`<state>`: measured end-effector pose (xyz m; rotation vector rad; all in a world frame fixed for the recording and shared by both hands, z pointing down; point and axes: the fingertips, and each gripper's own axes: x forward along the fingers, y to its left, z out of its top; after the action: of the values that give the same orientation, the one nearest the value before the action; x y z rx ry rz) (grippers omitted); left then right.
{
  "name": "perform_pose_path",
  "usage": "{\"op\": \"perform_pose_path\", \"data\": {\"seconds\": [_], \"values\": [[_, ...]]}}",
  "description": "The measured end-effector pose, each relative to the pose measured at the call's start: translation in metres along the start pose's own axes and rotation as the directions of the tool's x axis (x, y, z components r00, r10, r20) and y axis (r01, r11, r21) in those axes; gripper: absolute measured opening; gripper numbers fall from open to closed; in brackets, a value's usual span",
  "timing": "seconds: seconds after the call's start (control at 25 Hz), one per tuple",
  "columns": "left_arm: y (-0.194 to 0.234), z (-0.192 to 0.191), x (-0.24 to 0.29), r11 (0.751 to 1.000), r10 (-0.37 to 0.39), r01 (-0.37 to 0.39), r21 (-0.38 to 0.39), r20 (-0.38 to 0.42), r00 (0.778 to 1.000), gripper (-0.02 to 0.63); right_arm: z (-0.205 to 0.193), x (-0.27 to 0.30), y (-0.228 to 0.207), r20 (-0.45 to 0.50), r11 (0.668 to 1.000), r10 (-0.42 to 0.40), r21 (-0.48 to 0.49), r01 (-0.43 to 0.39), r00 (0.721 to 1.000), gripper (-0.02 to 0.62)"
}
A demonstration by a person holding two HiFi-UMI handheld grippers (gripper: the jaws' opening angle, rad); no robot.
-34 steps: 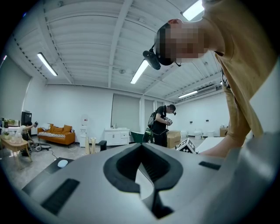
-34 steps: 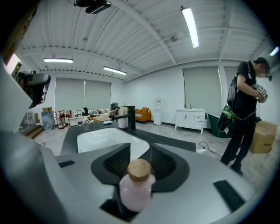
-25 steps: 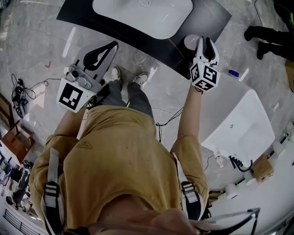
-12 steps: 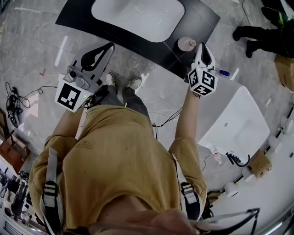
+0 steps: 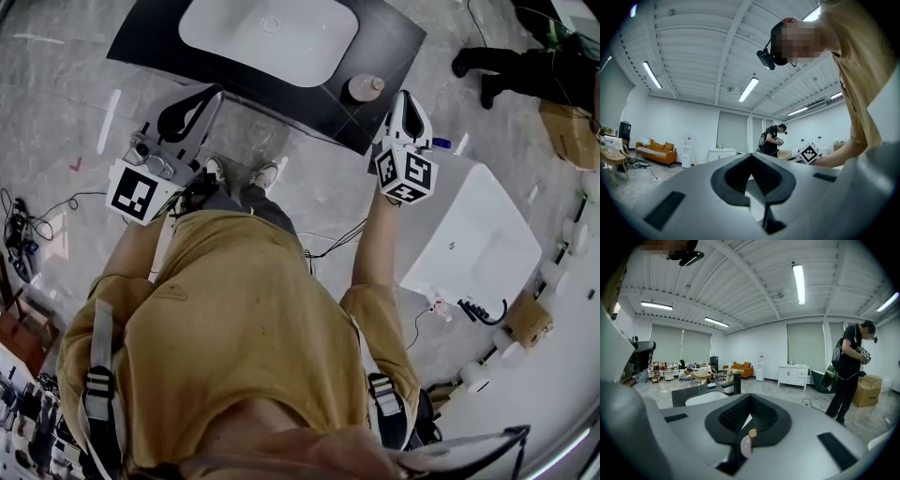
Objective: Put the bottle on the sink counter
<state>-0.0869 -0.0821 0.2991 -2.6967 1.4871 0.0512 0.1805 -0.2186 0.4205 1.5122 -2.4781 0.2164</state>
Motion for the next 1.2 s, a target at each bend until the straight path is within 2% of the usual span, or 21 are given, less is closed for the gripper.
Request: {"op": "perform_pose_path", "data": {"seconds": [0.56,1.2], "values": [[0.02,0.007,-0.014,1.0,-0.017,0.017,-0.008,0.047,0.999,0.002,0.074,-0.044,0.014,0.107,0.995,-0.04,-0.09,0.05,0.993,0.005],[0.044,0.02,-0.035,1.0,-0.021,0.022,-0.011,0.091,0.996,0.002,0.128,-0.091,0.042,0.211,0.991,-0.053,-0.111,0.078,0.976,0.005]]}}
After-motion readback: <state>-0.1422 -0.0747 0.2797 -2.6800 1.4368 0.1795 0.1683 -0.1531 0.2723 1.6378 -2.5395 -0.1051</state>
